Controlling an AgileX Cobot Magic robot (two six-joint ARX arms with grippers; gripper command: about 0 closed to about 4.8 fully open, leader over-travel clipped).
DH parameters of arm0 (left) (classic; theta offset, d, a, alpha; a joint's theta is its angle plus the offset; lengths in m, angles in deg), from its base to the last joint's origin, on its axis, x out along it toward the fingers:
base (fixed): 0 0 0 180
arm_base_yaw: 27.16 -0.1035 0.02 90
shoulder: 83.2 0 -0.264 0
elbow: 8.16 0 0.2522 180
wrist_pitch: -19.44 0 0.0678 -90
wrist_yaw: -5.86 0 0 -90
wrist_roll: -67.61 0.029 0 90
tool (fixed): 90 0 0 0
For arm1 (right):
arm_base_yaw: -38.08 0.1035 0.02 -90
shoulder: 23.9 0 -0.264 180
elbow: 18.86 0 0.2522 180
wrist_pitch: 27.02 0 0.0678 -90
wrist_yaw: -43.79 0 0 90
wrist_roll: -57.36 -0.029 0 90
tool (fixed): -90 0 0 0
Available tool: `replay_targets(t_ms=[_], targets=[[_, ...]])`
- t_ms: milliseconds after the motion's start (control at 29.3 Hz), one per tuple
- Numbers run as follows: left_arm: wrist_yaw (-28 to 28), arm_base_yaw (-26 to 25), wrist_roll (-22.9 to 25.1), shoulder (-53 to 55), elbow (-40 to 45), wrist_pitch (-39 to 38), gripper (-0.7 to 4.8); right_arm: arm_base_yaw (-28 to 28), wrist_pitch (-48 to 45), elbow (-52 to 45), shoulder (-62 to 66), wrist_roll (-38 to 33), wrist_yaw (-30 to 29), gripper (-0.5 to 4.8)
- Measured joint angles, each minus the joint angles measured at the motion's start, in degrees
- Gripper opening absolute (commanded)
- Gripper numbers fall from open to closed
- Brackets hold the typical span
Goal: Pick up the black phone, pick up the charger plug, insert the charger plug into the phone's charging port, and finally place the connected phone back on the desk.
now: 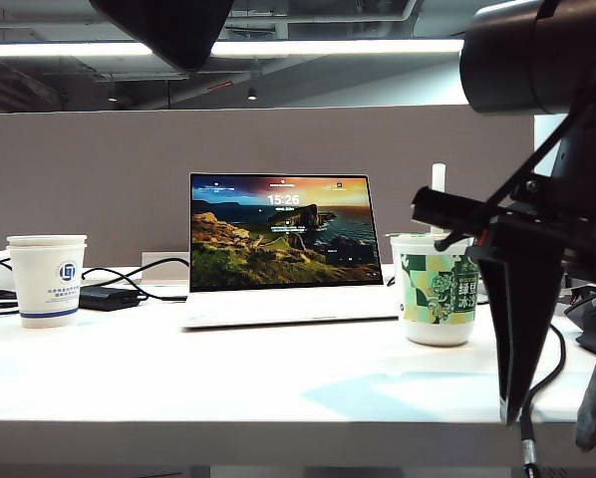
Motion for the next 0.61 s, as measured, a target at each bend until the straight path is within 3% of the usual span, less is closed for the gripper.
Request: replay_targets(t_ms=[614], targets=[[0.00,0.00,0.00,-0.02,-0.02,0.00,-0.06,0.02,-3.85,-0.04,1.86,-0.02,0.11,1.80]])
